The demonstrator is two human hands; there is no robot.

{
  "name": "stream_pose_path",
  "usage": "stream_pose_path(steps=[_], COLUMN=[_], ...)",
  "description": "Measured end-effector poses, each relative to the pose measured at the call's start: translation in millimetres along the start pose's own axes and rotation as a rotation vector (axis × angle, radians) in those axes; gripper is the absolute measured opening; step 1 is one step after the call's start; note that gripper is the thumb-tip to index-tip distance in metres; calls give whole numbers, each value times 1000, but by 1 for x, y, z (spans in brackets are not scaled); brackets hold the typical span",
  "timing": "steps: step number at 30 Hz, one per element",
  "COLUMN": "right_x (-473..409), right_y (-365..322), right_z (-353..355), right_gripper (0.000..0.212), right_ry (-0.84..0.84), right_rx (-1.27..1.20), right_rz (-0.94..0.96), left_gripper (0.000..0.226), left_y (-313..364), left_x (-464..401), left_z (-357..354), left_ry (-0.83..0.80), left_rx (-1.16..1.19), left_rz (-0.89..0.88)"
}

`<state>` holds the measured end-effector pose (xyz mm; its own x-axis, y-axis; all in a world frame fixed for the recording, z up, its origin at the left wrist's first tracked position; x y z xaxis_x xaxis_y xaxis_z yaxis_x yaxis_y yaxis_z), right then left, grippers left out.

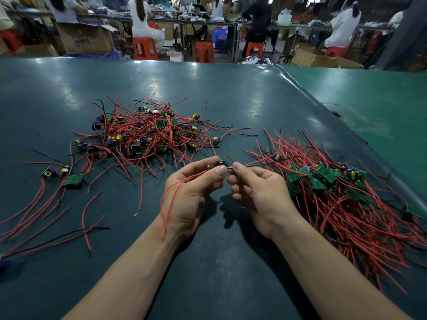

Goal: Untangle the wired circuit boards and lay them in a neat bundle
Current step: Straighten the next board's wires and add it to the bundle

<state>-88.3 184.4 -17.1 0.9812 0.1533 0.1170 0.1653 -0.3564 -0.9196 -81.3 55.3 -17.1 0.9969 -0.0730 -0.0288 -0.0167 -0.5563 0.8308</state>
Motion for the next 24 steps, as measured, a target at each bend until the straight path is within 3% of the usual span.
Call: stream_pose_path(steps=[9, 17, 24], right_x=[0, -1, -5], right_y=[-4, -6, -15], right_z=[-4, 4, 13], right_gripper=[12, 9, 21], right_ry=[-125, -75, 108], right_rx=[82, 115, 33], right_rz=[102, 105, 214], left_gripper=[23, 27, 19], left_y=[-1, -2, 1], left_x=[-1, 1, 1], left_z=[0, -3, -3], left_ry=[-53, -79, -29], left_rx=[43, -16, 10], left_rz=[56, 85, 51])
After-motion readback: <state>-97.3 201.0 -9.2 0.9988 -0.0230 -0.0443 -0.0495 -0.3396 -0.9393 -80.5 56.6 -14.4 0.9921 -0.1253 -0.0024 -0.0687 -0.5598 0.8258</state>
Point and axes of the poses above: each hand's wrist, its own x-axis away from the middle knuckle, its own z-axis out of the back of the hand, y = z × x, the point moved 6 cm from there along -x, towards the middle knuckle, and after that the axes turned 10 degrees about -y, right-handed, at the moved point
